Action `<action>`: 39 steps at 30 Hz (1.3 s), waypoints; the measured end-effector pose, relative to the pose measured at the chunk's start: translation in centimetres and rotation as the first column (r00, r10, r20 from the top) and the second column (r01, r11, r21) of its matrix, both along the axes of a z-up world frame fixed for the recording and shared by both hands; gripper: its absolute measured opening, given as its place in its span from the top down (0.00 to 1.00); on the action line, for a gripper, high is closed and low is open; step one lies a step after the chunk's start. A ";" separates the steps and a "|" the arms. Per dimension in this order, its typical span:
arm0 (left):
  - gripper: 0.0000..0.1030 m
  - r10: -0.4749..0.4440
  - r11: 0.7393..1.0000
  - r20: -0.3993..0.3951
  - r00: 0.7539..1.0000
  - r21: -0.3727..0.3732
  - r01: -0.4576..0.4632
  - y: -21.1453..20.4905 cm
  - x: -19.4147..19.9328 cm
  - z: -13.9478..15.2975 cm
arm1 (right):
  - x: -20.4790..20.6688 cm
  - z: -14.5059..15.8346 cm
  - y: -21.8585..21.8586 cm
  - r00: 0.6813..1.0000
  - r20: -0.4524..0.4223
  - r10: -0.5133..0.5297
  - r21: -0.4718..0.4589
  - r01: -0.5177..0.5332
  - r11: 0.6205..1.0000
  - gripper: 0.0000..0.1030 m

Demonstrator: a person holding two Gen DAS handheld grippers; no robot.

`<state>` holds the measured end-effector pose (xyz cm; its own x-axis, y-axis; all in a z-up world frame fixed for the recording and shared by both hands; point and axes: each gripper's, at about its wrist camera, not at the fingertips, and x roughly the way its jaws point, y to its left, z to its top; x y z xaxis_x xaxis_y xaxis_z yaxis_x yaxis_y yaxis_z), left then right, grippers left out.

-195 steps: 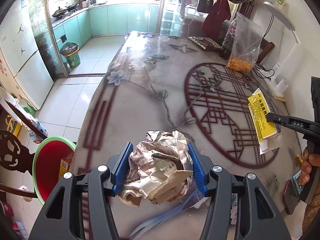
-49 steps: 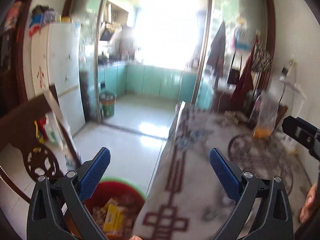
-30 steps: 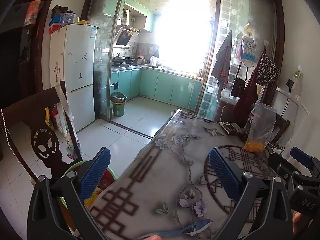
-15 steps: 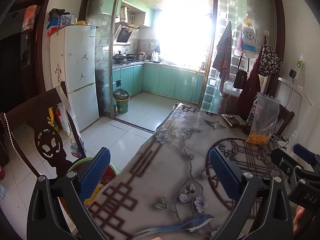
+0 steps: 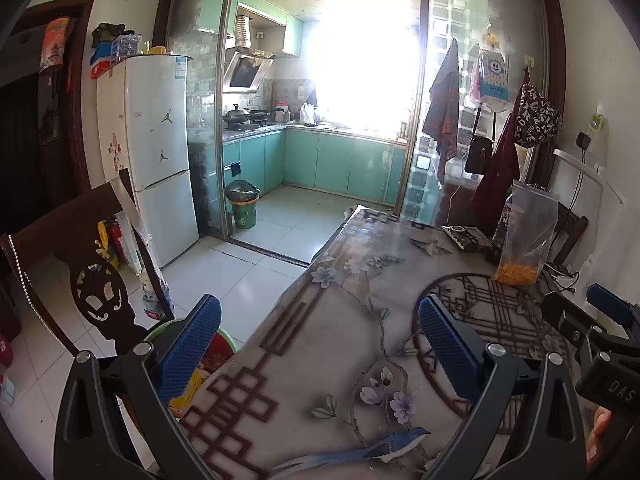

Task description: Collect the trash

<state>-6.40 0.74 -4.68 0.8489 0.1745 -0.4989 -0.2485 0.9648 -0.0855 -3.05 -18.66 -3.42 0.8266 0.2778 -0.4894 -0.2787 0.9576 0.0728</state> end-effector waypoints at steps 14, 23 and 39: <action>0.08 -0.007 1.000 -0.014 1.000 0.003 0.007 0.1 0.1 -0.2 | 0.2 -0.2 -0.1 1.000 -0.014 -0.010 0.001 0.010 1.000 0.04; 0.07 -0.011 1.000 -0.025 1.000 0.010 0.012 0.2 0.2 -0.4 | 0.3 -0.5 0.1 1.000 -0.025 -0.009 -0.003 0.009 1.000 0.04; 0.08 -0.042 0.999 -0.044 0.998 0.009 0.042 0.0 0.7 -0.7 | 0.4 -0.7 -0.6 0.999 -0.037 -0.029 0.001 0.029 1.000 0.04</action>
